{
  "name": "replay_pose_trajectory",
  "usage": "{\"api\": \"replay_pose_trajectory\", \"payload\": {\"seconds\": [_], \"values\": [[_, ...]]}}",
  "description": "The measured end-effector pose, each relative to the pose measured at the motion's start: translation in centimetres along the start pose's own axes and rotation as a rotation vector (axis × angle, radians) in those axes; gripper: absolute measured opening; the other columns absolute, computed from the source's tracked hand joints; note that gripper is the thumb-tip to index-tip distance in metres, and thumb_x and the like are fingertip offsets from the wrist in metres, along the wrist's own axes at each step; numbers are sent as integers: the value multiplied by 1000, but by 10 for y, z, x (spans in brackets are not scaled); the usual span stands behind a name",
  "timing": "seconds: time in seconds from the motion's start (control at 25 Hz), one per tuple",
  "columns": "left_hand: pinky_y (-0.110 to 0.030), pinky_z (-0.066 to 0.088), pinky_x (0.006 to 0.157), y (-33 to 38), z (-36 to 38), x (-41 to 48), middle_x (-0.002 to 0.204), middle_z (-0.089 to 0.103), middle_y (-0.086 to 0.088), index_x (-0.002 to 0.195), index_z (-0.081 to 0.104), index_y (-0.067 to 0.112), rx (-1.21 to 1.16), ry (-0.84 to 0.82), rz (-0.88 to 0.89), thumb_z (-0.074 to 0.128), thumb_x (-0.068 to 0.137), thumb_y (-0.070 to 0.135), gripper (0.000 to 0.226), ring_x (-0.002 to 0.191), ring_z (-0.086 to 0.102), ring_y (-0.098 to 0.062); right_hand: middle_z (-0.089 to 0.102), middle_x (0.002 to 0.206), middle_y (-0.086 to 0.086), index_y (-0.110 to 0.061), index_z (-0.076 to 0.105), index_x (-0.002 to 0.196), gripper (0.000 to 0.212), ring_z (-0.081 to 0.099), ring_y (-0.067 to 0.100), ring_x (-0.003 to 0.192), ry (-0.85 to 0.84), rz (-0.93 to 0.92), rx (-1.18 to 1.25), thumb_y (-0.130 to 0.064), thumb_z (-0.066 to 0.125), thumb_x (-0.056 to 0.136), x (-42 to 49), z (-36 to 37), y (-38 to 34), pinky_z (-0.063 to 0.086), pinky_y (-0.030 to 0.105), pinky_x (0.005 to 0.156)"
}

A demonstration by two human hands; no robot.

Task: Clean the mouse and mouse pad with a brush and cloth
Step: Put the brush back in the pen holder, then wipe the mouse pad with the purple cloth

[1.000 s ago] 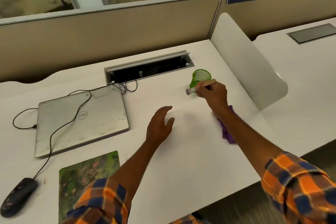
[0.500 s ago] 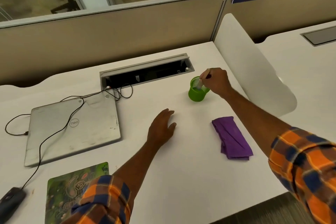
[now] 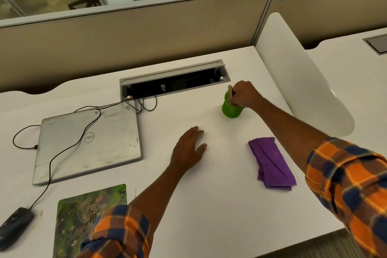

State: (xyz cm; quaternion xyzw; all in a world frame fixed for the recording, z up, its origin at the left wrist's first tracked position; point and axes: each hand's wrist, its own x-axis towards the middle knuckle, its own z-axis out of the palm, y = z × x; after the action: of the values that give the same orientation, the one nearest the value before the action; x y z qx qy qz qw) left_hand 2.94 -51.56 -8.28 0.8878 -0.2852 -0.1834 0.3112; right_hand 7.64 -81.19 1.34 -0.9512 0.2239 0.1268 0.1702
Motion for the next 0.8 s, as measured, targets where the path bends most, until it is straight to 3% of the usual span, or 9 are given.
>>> {"api": "replay_pose_trajectory", "payload": {"seconds": [0.2,0.32,0.44,0.52,0.64,0.8], "values": [[-34,36,126,2,-4,-3,167,42,5,152,54,25,-4,-1,15,68,102,39,54,157,36,-13,80,108,15,1,82,107,19,74,30,101,125,66,120,-9,74,93,-12,-12,5,59,36,91],[-30,35,125,3,-5,-7,166,43,6,152,55,25,-13,6,18,68,102,38,53,157,35,-11,81,105,10,-4,83,102,14,75,27,99,304,62,284,-9,79,89,-41,-13,16,59,33,85],[-32,37,125,4,-6,-16,165,45,7,150,57,26,-47,20,16,69,101,36,51,156,36,-10,79,108,1,-14,79,112,24,73,19,96,414,40,494,-26,82,91,-91,11,36,60,34,86],[-36,39,124,5,-6,-23,163,47,6,149,58,26,-63,30,19,71,101,35,50,155,38,-10,74,124,-6,-23,72,126,40,69,13,108,410,5,538,-43,82,92,-127,37,54,59,31,92],[-40,42,121,4,-6,-33,161,51,5,147,60,24,-86,35,14,73,100,33,50,155,39,-11,49,162,-6,-28,55,151,73,45,14,146,381,-85,305,-62,76,90,-170,75,84,42,31,114],[-40,42,122,6,-3,-46,159,52,6,146,61,25,-95,42,1,74,99,34,49,154,40,-11,13,180,2,-28,30,168,103,20,30,164,251,-87,-63,-84,58,86,-207,110,106,32,50,126]]}}
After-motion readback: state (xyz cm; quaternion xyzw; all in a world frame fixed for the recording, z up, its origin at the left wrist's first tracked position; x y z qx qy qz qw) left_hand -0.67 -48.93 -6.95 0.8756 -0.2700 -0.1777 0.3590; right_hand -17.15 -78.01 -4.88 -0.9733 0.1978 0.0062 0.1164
